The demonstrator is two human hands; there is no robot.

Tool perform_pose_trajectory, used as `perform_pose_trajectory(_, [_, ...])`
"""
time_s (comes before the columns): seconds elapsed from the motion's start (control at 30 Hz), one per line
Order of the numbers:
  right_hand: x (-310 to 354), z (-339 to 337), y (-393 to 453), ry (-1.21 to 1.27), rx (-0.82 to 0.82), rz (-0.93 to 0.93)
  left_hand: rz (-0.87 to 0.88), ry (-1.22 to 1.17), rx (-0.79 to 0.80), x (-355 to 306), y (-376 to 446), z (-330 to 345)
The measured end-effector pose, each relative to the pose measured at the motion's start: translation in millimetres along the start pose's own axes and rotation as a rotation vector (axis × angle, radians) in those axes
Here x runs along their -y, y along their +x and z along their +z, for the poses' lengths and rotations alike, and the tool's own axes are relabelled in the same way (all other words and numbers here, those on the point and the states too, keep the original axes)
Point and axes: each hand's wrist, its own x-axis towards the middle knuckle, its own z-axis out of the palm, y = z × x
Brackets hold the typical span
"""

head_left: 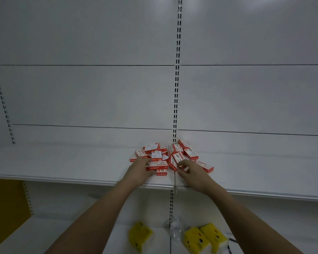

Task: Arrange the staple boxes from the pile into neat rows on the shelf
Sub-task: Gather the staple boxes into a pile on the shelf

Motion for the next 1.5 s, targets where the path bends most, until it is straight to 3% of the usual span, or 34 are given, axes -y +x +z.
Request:
perform_pose_trajectory(0.33, [3,17,24,0.083,-0.104,-0.035,0.03,-0.067,0.057,19,29,-3])
perform_pose_trajectory(0.53, [12,27,29,0.026,-0.121,-0.162,0.147,-0.219,-0.064,23,21,-8])
perform_pose_trajectory(0.7, [15,31,37,-0.02,-0.162,-0.263,0.222,-0.308,-0.058,19,24,-7])
perform_pose_trajectory(0.83, [2,27,35,-0.003,-0.231,-0.19,0.331,-0.15,-0.023,24,40,-14])
perform_pose_trajectory(1.0, [-20,19,29,0.175,-0.411,-0.029,0.249,-0.065,-0.001,30,65,-14])
perform_pose_trajectory(1.27, [-24,20,31,0.263,-0.369,0.056,0.254,0.024,0.218,29,86,2])
perform_pose_trajectory(1.5, [-25,21,31,0.203,-0.37,0.06,0.238,0.025,0.087,24,88,6])
